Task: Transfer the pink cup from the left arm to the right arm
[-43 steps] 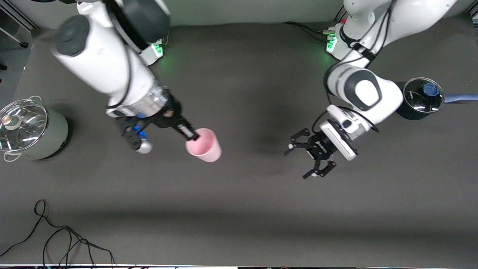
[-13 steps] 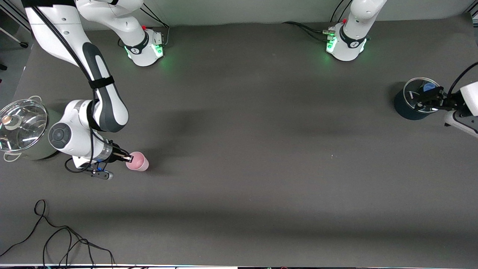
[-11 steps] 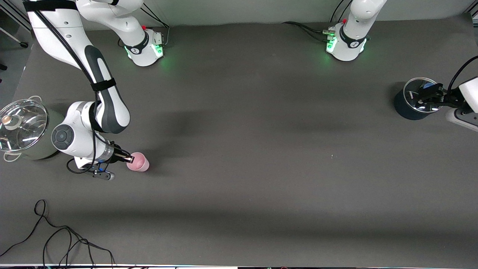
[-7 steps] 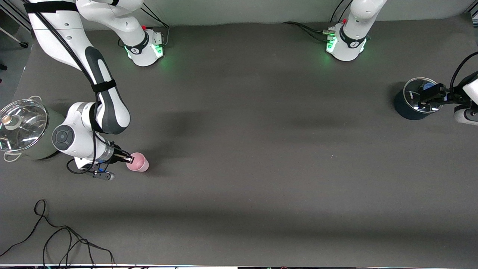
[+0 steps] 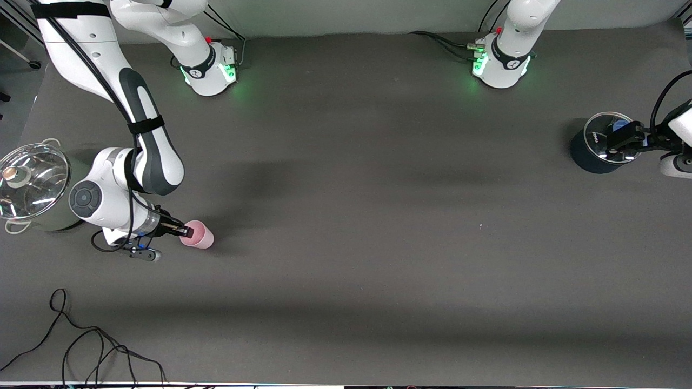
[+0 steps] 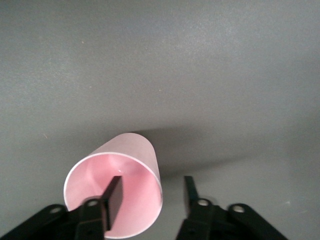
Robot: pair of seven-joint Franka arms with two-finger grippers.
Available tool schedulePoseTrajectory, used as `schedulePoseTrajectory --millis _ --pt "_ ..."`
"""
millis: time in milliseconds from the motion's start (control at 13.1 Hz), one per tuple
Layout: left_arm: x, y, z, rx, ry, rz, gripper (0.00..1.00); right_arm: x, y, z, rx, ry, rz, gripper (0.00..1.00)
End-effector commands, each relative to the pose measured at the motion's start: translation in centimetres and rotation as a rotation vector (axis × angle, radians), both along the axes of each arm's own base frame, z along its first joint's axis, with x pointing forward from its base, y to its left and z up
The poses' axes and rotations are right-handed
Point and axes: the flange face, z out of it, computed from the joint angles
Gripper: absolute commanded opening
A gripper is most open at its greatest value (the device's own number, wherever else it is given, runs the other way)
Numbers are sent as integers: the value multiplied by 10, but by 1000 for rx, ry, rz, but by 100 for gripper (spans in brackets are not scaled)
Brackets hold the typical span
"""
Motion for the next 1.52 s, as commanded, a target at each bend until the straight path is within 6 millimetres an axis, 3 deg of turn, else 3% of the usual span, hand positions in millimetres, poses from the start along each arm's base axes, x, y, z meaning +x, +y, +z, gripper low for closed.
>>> schedulePoseTrajectory --millis 0,152,304,457,533,761,990,1446 --pt "-7 -19 -2 45 -23 33 100 2 0 28 10 -46 33 75" --pt "-6 -13 -4 50 -18 45 100 3 -2 56 24 -40 37 79" --pt "-7 -7 -2 18 -19 62 100 10 0 101 35 -33 53 81" --pt "-9 -8 1 10 -21 68 100 7 -2 142 -36 -58 111 95" --pt "-9 -11 1 11 -21 65 100 3 -4 164 -59 -77 132 98" --pt "-9 -34 2 8 -23 39 100 -4 -4 233 -47 -28 141 98" --pt "-10 -35 3 0 -20 32 100 -7 -2 301 -45 10 141 98" --pt "-13 -31 4 -19 -8 37 100 -31 -6 387 -86 55 140 99"
